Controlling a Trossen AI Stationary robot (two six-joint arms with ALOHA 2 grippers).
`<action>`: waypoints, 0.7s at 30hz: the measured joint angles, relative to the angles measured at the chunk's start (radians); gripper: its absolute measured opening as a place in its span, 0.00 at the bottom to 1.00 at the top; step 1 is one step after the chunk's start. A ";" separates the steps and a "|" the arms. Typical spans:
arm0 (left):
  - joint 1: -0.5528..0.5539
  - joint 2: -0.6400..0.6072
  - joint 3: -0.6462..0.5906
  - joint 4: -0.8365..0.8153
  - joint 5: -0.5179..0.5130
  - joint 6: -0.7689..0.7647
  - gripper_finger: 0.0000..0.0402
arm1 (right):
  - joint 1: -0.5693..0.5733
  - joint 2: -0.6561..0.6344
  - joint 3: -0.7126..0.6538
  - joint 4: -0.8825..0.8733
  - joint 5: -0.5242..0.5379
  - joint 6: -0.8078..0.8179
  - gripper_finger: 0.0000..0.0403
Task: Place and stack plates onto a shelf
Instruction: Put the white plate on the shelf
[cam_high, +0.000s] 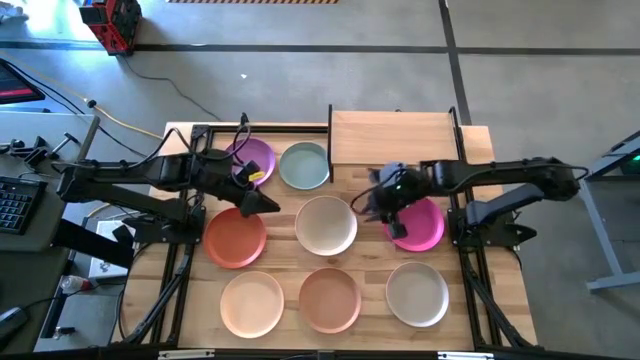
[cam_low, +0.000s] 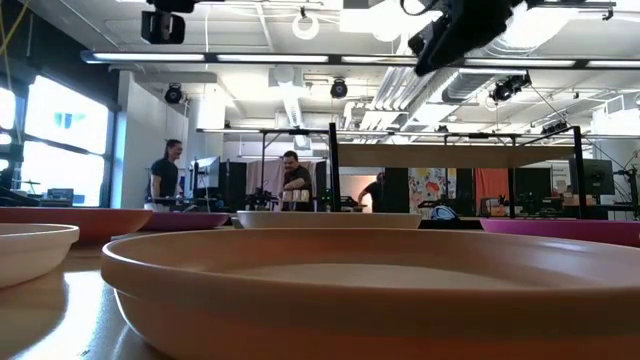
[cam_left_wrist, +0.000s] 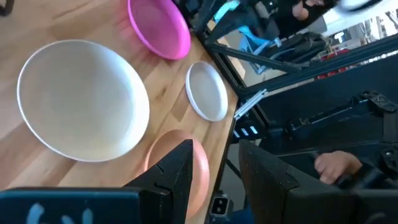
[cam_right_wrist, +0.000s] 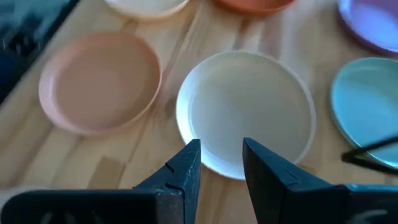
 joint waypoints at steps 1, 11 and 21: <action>0.000 0.001 0.000 -0.001 -0.001 0.010 0.29 | 0.007 0.019 0.000 0.000 0.000 -0.028 0.25; 0.001 0.000 0.000 -0.001 -0.058 0.026 0.29 | 0.061 0.193 0.000 0.069 0.000 -0.168 0.25; 0.001 0.000 0.000 0.000 -0.058 0.020 0.29 | 0.099 0.328 0.000 0.089 0.001 -0.275 0.25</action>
